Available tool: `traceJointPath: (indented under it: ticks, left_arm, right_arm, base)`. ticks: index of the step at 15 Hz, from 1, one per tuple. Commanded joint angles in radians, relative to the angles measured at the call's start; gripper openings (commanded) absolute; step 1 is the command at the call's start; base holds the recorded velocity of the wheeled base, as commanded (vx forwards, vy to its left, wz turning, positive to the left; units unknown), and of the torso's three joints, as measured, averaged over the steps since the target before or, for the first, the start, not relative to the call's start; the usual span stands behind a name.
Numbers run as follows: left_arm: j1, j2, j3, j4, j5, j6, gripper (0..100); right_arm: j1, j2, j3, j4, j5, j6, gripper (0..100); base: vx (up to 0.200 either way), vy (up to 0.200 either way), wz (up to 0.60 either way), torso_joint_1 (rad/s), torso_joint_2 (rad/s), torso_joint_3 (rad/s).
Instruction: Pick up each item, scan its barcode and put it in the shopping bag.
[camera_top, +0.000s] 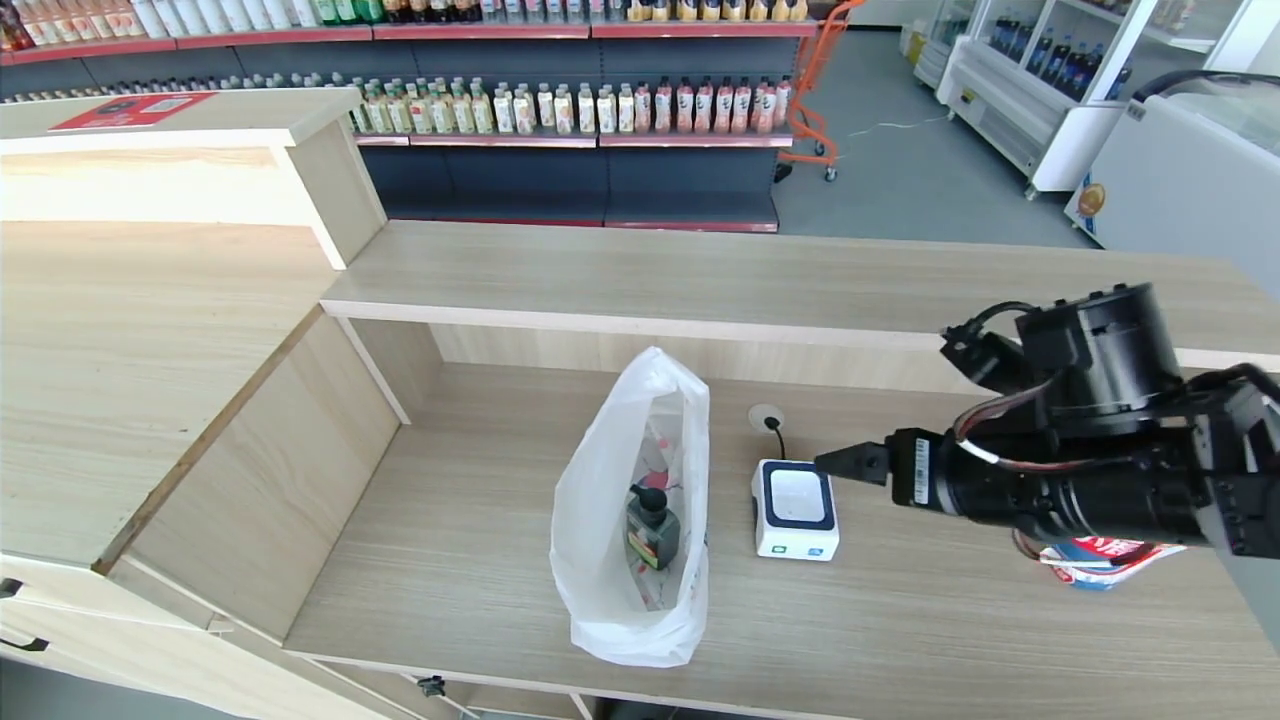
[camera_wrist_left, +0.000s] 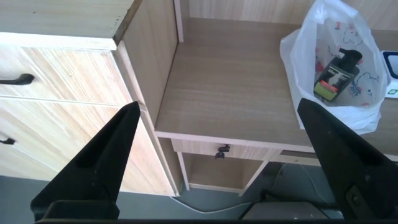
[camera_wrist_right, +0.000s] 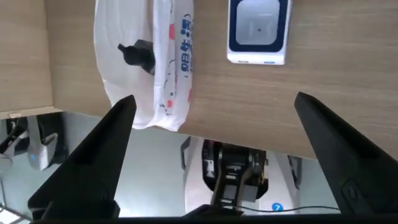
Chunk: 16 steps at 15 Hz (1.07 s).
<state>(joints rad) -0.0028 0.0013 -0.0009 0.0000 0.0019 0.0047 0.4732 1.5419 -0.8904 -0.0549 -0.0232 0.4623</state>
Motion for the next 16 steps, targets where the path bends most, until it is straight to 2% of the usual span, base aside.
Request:
traceJointPath:
  ticks: [1, 3, 7, 12, 15, 16]
  left_arm:
    - [0.000, 0.000, -0.001, 0.000, 0.001, 0.000, 100]
    - [0.000, 0.000, 0.001, 0.000, 0.001, 0.001, 100]
    - [0.000, 0.002, 0.001, 0.000, 0.001, -0.003, 100]
    - [0.000, 0.000, 0.001, 0.000, 0.001, -0.002, 100]
    - [0.000, 0.000, 0.001, 0.000, 0.000, 0.001, 100]
    - [0.000, 0.000, -0.001, 0.000, 0.001, 0.001, 100]
  right_arm:
    - [-0.122, -0.210, -0.035, 0.089, -0.060, -0.002, 100]
    - [-0.189, -0.256, 0.008, 0.092, -0.043, -0.001, 100]
    - [-0.211, -0.310, 0.071, 0.093, -0.027, 0.006, 100]
    - [-0.240, -0.313, 0.102, 0.093, -0.027, 0.061, 100]
    - [-0.271, -0.302, 0.103, 0.093, -0.027, 0.108, 100]
    - [-0.285, -0.298, 0.102, 0.093, -0.027, 0.111, 100]
  base:
    - [0.000, 0.000, 0.00, 0.000, 0.00, 0.000]
    - [0.000, 0.000, 0.00, 0.000, 0.00, 0.000]
    - [0.000, 0.000, 0.00, 0.000, 0.00, 0.000]
    - [-0.200, 0.000, 0.00, 0.005, 0.01, 0.000]
    - [0.000, 0.000, 0.00, 0.000, 0.00, 0.000]
    - [0.000, -0.200, 0.00, -0.002, -0.01, 0.002]
